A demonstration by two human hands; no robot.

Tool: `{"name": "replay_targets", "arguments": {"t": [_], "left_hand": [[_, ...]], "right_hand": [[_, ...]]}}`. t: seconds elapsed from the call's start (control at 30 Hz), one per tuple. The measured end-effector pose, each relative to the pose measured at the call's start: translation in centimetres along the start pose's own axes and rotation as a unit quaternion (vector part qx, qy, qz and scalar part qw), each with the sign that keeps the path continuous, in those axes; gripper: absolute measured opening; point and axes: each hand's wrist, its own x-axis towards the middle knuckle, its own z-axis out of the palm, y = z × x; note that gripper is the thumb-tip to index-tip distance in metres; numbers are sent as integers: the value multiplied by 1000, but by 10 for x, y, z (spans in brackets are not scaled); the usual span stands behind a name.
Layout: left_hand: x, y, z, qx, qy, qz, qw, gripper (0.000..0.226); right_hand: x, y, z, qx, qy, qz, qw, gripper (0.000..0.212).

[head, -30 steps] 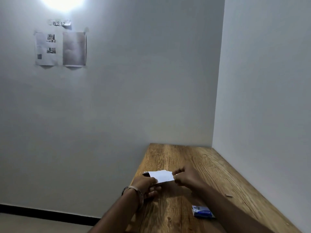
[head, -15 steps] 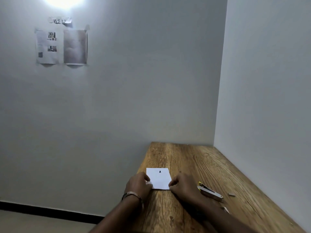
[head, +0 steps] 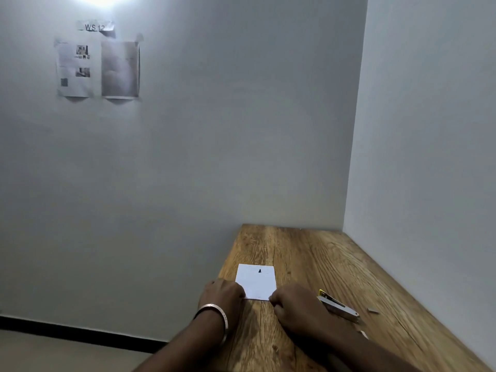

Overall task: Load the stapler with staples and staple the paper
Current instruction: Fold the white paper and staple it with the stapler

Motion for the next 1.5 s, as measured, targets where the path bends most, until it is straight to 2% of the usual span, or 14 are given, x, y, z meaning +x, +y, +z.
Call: {"name": "replay_targets", "arguments": {"t": [0.1,0.33,0.57,0.77,1.17,1.33,1.5], "left_hand": [[3,-4,3,-9,-18,11,1000,36],[31,-6,9,-29,-125,-15,992,43],[84,-12,19,-8,-174,-37,984,48],[142,-22,42,-35,-178,-55,982,46],[266,-38,92,-9,-195,-77,978,53],[301,-45,108,-30,-182,-94,978,48],[318,-47,125,-62,-152,-91,982,44]], "right_hand": [[6,0,0,-8,-12,0,1000,23],[41,15,11,-7,-27,12,1000,26],[90,34,22,21,-63,32,997,23],[142,58,33,31,-84,41,995,23],[256,120,65,35,-111,48,992,25],[288,129,72,10,-141,50,989,41],[298,136,71,-8,-161,36,986,45]]}}
